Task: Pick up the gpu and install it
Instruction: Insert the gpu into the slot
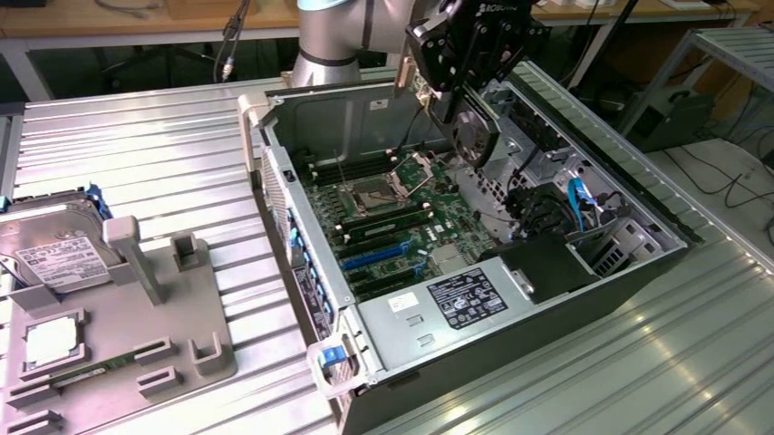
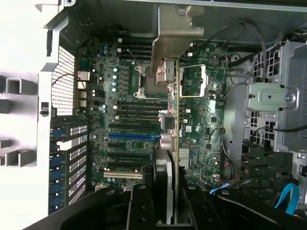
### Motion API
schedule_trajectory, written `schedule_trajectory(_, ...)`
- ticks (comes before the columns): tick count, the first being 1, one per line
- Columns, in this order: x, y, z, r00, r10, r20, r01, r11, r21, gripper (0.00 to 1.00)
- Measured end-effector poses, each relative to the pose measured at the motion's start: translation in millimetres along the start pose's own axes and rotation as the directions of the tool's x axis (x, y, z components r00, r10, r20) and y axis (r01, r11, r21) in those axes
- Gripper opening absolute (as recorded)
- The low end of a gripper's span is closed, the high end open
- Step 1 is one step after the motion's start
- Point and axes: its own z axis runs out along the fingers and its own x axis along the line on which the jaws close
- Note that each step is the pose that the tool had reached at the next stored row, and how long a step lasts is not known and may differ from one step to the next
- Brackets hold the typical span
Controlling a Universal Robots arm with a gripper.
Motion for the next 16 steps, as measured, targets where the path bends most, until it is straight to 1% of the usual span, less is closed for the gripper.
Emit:
schedule_trajectory(11, 0.0, 0.0, 0.0, 1.0000, -0.001, -0.0001, 0.001, 1.0000, 0.0000, 0.28)
schedule_trajectory(16, 0.0, 0.0, 0.0, 0.9996, -0.027, -0.0012, 0.027, 0.9996, -0.0005, 0.28)
